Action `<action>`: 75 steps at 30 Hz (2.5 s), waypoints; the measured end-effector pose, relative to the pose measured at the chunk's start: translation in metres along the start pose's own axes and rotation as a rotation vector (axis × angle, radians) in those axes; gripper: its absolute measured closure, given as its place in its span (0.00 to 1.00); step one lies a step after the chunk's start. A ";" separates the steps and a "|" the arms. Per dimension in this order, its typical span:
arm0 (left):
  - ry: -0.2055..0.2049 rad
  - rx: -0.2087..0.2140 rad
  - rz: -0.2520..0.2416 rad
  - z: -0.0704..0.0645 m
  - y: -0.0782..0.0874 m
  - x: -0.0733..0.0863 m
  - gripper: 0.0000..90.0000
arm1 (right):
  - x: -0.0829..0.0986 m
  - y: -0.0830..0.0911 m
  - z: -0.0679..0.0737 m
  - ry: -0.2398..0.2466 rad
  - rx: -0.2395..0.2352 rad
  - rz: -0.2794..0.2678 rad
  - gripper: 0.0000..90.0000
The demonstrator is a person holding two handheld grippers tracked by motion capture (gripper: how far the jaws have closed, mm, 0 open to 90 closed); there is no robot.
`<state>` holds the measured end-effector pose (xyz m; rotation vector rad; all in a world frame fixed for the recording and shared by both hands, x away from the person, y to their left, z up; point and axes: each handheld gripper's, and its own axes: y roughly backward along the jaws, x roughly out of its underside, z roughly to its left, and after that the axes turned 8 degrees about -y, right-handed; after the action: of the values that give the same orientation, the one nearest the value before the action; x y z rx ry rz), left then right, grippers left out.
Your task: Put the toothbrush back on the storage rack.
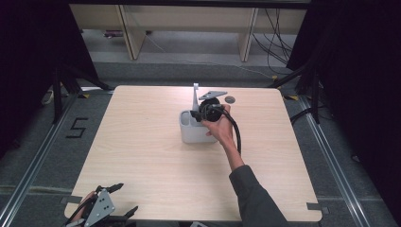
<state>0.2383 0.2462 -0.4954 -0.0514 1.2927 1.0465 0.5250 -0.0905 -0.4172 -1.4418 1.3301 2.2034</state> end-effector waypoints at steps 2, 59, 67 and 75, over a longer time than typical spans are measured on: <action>0.001 -0.008 -0.012 -0.001 -0.001 0.000 0.17 | 0.002 0.000 0.001 -0.022 -0.002 0.015 0.74; -0.004 0.005 0.015 0.001 0.000 0.002 0.17 | 0.017 0.045 0.002 -0.048 -0.030 -0.083 0.35; -0.010 -0.004 0.020 0.001 -0.001 0.002 0.16 | 0.022 0.057 0.006 -0.022 -0.044 -0.087 0.35; -0.016 -0.003 0.015 0.001 0.000 0.001 0.16 | 0.026 0.066 0.013 -0.024 -0.057 -0.091 0.34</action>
<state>0.2385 0.2474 -0.4961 -0.0354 1.2789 1.0598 0.4654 -0.1266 -0.3984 -1.4599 1.1784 2.2103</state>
